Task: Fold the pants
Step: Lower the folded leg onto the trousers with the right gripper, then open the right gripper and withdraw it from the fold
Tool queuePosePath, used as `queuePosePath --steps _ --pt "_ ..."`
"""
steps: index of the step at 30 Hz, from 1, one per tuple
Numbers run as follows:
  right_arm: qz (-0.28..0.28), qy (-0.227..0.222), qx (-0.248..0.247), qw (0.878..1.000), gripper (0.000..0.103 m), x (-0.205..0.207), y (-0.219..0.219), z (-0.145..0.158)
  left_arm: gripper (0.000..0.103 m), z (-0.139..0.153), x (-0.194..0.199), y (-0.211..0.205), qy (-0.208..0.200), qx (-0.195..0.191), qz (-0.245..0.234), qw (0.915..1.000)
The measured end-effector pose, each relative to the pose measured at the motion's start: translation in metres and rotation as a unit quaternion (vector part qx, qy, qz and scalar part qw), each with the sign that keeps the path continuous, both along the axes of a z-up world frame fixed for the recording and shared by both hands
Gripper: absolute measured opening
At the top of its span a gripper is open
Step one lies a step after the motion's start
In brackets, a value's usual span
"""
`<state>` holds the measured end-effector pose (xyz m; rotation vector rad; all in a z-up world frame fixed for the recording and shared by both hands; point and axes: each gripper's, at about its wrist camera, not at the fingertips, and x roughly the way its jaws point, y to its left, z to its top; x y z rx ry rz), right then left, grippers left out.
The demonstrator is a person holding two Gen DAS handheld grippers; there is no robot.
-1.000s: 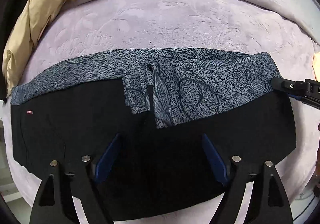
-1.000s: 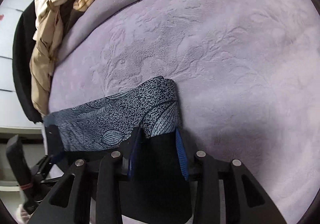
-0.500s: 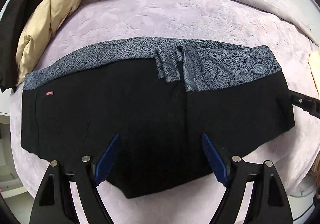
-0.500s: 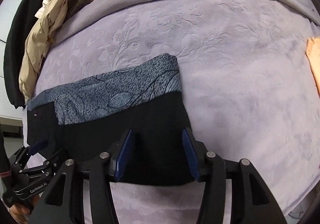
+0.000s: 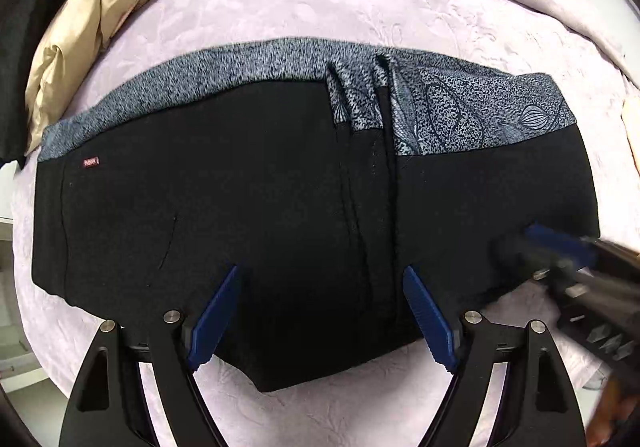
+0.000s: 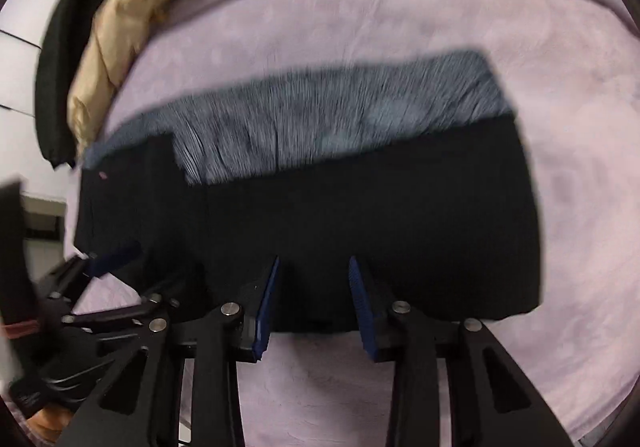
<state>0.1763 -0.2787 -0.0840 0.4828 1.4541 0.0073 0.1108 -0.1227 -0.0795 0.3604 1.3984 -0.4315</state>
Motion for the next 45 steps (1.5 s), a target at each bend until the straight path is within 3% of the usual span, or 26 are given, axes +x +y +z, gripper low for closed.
queuePosePath --steps 4,10,17,22,28,34,38,45 --pt "0.021 -0.005 -0.016 1.000 0.038 -0.002 0.010 0.007 0.084 -0.002 -0.005 0.003 -0.004 -0.006 0.004 1.0000" --pt "0.011 -0.025 0.027 0.999 0.039 0.003 0.004 0.021 0.084 0.000 -0.010 0.009 -0.003 -0.010 0.009 0.9999" --pt "0.038 -0.066 0.026 0.997 0.039 0.053 0.025 0.036 0.084 0.006 -0.011 0.021 -0.007 -0.007 0.022 0.9997" --pt "0.043 -0.033 0.033 0.998 0.039 0.081 0.040 0.012 0.084 0.013 -0.010 0.048 -0.008 -0.013 0.039 0.9991" --pt "0.060 -0.018 -0.011 0.998 0.039 0.095 0.056 -0.001 0.083 0.022 -0.012 0.083 -0.007 -0.016 0.067 0.9976" --pt "0.088 -0.030 0.001 0.996 0.041 0.076 0.070 0.025 0.084 0.027 -0.015 0.104 -0.009 -0.019 0.074 0.9970" --pt "0.091 -0.019 0.006 0.996 0.047 0.047 0.077 0.036 0.083 0.034 -0.019 0.114 -0.010 -0.024 0.069 0.9973" --pt "0.073 0.004 0.003 0.997 0.048 0.005 0.081 0.043 0.084 0.035 -0.024 0.120 -0.001 -0.024 0.057 0.9981"
